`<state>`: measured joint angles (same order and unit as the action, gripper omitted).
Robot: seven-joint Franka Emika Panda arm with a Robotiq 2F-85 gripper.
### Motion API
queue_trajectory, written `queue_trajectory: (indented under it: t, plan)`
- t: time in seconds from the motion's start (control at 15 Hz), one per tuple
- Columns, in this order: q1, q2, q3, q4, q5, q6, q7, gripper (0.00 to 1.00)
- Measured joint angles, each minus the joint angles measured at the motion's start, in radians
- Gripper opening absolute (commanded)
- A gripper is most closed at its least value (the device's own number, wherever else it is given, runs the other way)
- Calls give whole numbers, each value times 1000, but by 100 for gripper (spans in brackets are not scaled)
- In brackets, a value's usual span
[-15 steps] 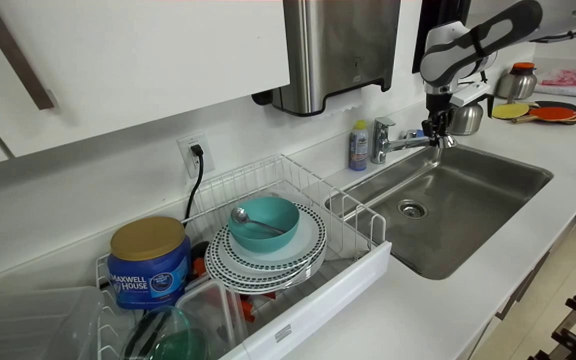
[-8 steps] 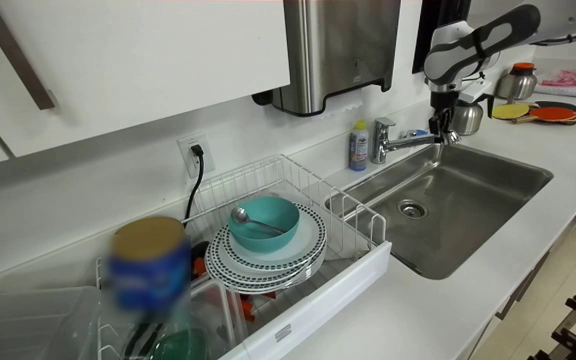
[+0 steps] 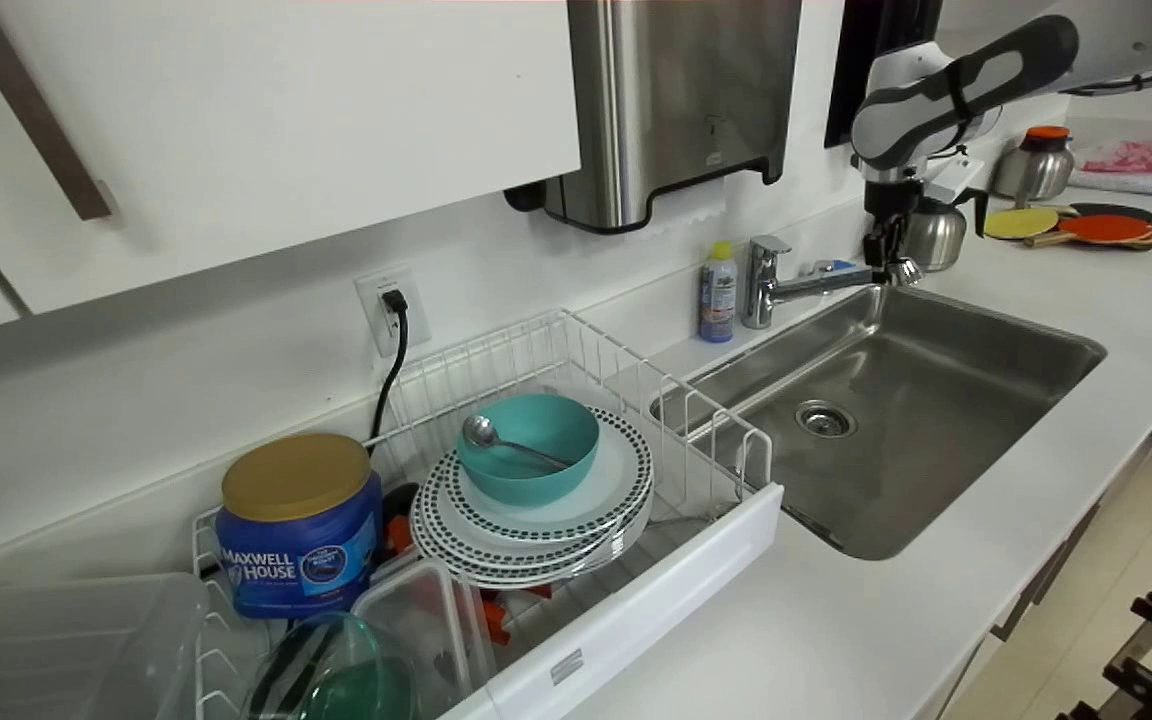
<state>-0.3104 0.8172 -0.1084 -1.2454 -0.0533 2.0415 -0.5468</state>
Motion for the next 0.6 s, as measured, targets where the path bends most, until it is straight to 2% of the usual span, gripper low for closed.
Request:
queue_trajectory:
  t: [0.6]
  plan:
    - [0,-3,8,1,-6,-6,-18,46]
